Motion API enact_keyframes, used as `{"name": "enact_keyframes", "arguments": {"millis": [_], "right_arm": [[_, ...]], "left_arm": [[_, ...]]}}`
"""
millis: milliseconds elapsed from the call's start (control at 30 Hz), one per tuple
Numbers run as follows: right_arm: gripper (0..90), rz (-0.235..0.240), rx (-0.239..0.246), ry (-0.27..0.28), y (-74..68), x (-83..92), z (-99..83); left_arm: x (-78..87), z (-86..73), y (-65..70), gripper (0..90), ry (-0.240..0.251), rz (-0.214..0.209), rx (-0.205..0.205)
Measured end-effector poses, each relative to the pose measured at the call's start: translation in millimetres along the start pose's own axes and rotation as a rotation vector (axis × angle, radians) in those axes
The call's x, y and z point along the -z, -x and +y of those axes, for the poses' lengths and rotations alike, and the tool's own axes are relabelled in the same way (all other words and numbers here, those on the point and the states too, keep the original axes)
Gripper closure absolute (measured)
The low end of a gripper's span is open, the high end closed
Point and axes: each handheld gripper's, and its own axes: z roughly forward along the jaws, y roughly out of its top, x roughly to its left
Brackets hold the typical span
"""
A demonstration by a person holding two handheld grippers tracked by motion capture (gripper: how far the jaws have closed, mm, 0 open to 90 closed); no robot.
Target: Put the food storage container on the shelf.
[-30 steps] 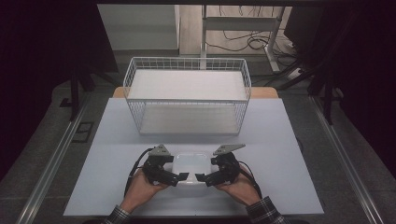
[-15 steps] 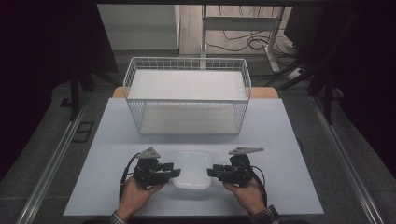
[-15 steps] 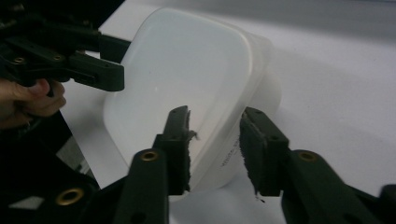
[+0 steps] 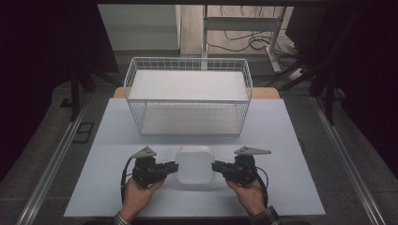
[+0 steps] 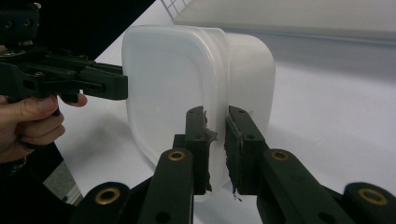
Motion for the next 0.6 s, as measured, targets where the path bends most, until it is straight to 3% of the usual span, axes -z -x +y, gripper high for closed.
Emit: {"name": "enact_keyframes", "arguments": {"millis": [433,600], "right_arm": [[78.4,-0.022,0.084,0.043,0.6,-8.5,26.5],[77.9,-0.040,0.107,0.055,5.6,-19.2,45.6]], "left_arm": [[6.3,23.5,-5.3,78.4,0.065,0.052,-0.047],[6.0,40.0,-14.6,78.5,0.079,0.074,-0.050]]}}
